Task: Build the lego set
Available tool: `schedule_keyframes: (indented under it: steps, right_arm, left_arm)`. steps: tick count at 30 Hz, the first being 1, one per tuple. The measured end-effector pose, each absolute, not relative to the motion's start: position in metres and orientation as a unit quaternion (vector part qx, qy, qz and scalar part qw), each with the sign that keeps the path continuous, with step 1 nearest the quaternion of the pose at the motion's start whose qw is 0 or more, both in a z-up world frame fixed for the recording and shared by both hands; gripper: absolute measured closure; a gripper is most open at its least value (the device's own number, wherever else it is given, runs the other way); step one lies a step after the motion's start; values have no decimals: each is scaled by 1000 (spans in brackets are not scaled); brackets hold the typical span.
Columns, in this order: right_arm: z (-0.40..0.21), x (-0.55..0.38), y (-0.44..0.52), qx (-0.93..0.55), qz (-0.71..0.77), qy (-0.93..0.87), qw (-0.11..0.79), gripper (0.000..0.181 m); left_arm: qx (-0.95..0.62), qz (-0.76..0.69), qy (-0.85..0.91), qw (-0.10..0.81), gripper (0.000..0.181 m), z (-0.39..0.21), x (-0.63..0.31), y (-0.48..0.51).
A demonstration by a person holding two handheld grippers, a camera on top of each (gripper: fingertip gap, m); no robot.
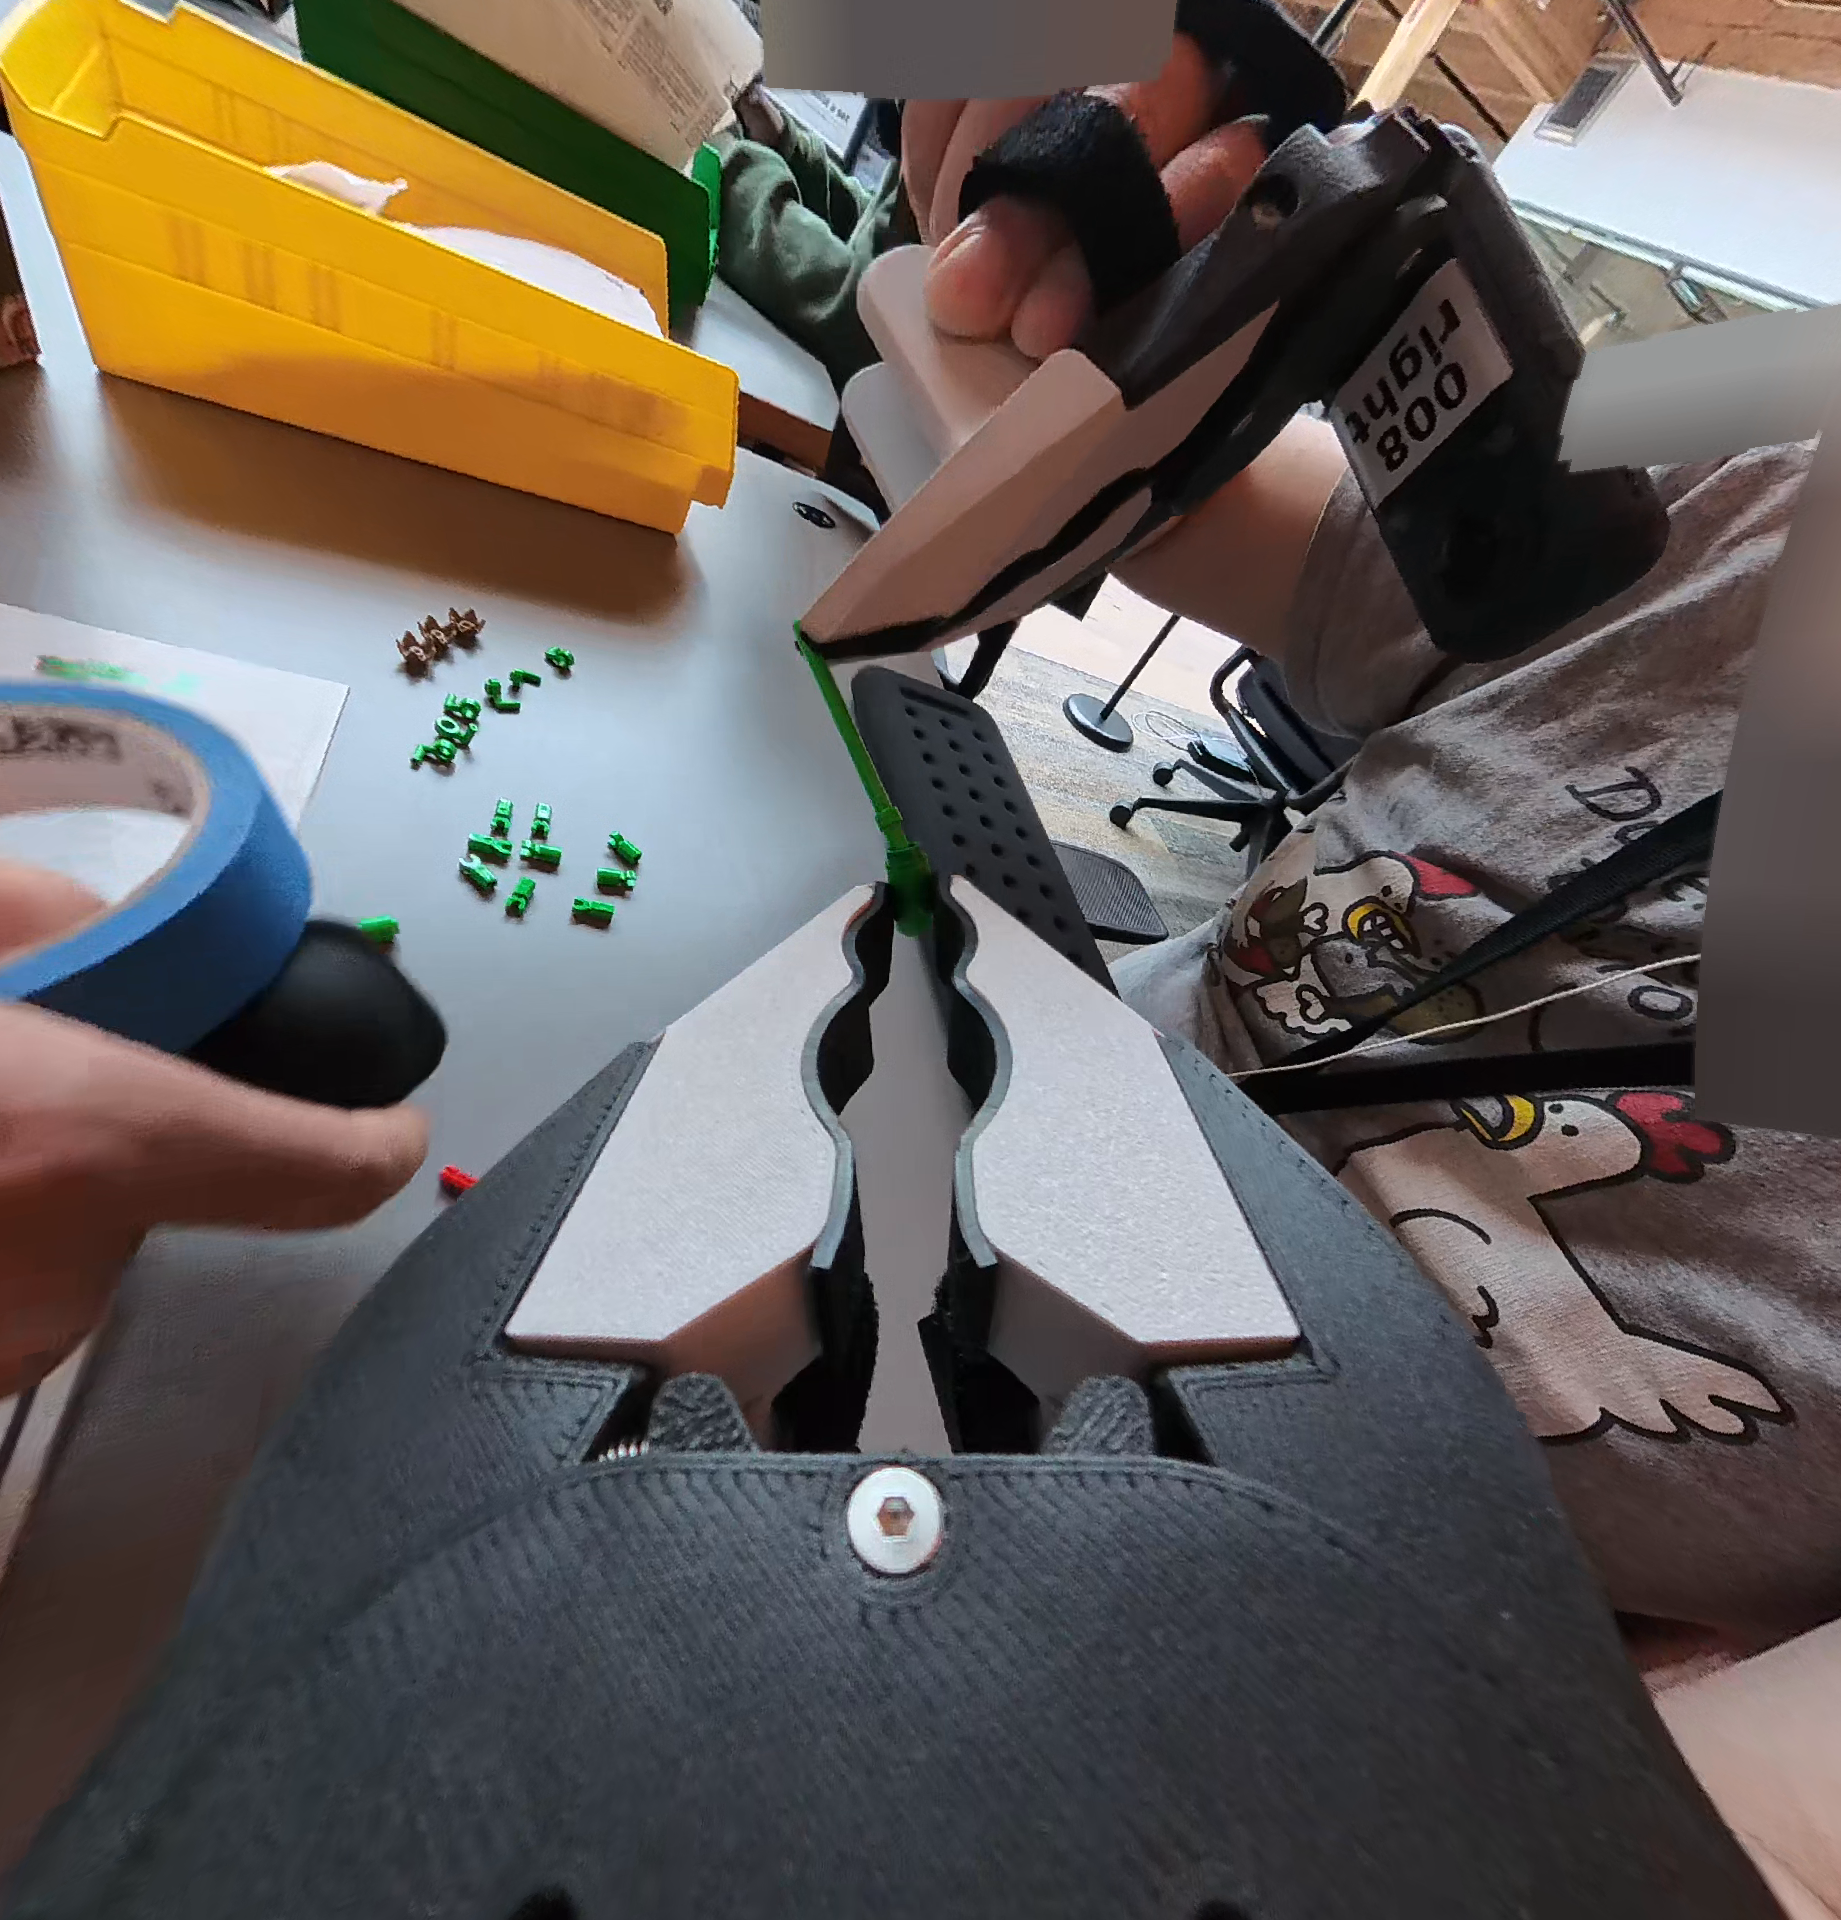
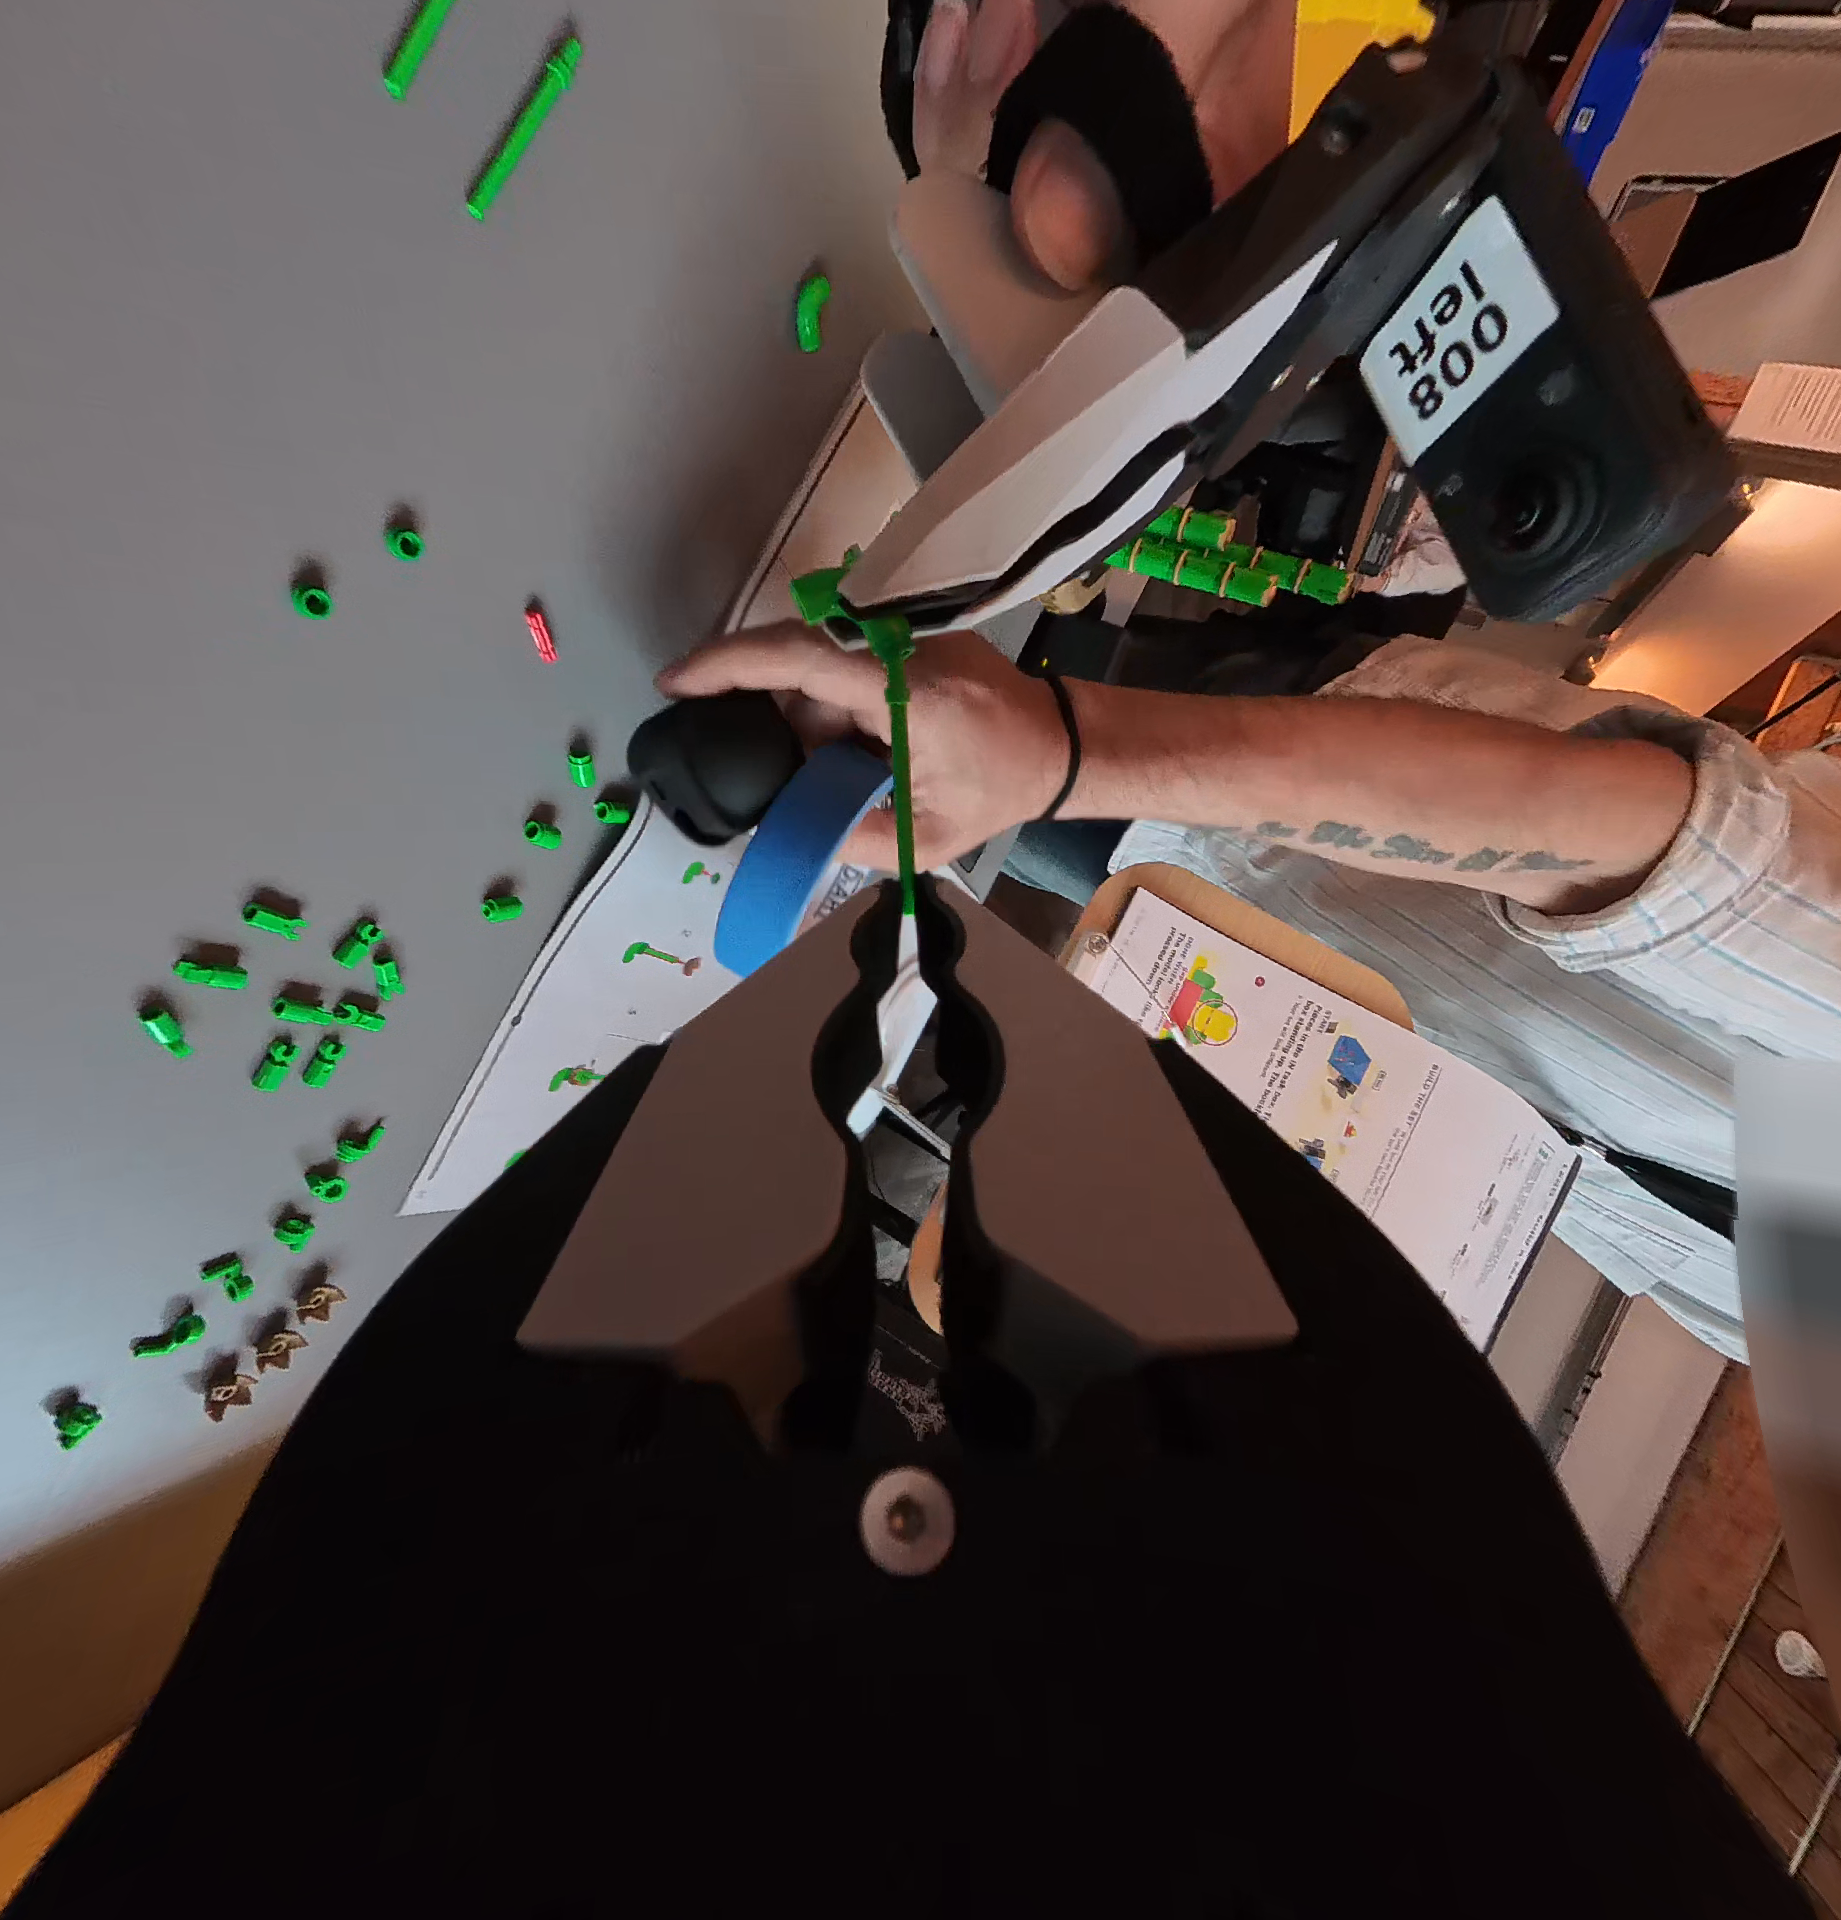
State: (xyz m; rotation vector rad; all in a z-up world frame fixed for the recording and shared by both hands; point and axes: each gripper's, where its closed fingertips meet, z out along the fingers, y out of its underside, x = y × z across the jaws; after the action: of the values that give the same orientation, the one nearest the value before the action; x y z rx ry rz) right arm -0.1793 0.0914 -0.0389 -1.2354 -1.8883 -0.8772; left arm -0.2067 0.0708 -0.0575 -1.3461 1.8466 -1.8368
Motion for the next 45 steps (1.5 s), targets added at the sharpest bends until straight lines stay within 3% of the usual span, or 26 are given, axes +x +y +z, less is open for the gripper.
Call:
schedule_keyframes:
  steps: [13,24,45]
  right_arm:
    - [-132,-184,39,-567,-254,-700,352,181]
    - [-178,-199,21,-612,-190,-655,400,180]
    - [-199,-209,14,-612,-108,-680,388,178]
  left_arm:
    - [-532,-532,648,-121,175,-142,-219,15]
    - [-579,-472,626,-222,176,-181,-237,2]
    - [-590,-436,635,-241,176,-197,-245,4]
